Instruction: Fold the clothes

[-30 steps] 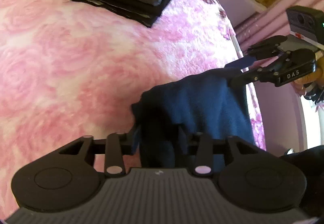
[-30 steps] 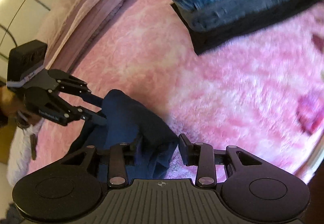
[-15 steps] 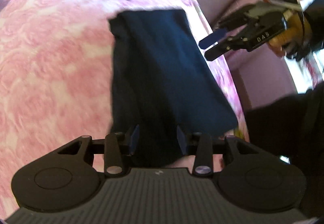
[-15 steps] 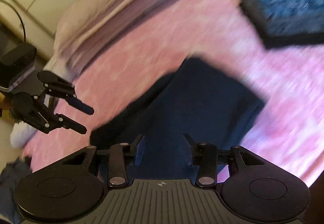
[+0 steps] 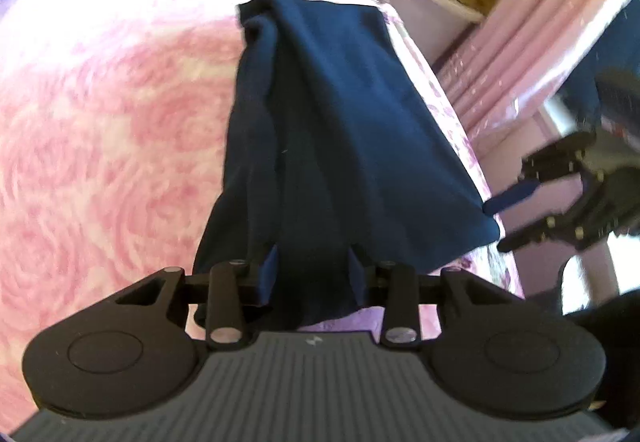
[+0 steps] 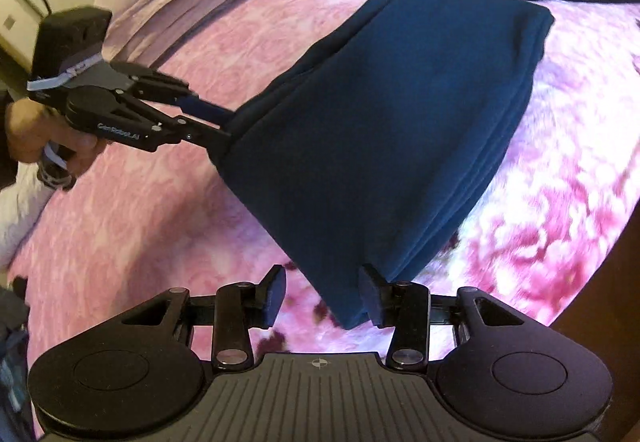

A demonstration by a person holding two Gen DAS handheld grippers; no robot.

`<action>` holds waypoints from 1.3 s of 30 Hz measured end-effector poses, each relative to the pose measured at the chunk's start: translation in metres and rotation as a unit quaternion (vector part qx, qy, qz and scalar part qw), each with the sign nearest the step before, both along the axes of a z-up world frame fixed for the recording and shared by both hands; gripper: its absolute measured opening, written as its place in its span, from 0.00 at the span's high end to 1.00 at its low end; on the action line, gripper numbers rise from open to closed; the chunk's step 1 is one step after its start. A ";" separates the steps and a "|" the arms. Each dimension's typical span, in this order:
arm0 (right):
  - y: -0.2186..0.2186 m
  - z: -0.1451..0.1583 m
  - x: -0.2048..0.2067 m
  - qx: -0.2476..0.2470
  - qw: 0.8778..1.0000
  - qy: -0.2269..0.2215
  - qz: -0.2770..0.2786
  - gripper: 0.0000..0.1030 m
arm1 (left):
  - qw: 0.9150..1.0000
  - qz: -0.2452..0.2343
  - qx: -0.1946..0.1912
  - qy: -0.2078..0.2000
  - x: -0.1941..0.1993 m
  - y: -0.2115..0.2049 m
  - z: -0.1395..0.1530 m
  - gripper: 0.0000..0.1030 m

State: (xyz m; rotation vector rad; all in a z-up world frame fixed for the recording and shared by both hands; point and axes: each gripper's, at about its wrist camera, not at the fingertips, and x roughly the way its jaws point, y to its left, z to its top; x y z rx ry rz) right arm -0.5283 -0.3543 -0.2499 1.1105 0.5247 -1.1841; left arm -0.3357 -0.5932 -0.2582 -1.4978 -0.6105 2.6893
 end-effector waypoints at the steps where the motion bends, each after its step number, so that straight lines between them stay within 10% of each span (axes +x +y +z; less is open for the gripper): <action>1: 0.001 -0.003 0.001 -0.002 1.000 -0.003 -0.008 0.46 | 1.000 0.003 0.009 -0.002 0.000 -0.004 -0.005 0.70; 6: 0.004 -0.011 -0.004 -0.005 0.999 -0.014 -0.052 0.46 | 0.998 0.031 0.056 -0.013 0.002 -0.018 -0.022 0.94; 17: -0.001 -0.027 -0.011 0.020 0.994 -0.018 -0.104 0.46 | 0.978 0.130 0.160 -0.006 0.021 -0.044 -0.038 0.95; 26: -0.020 0.002 -0.044 -0.025 0.989 0.001 -0.145 0.46 | 0.993 0.058 0.102 -0.001 -0.030 -0.042 0.006 0.87; 39: -0.072 -0.017 -0.090 -0.034 0.988 0.011 -0.152 0.46 | 0.996 0.055 0.071 0.004 -0.114 -0.064 -0.012 0.97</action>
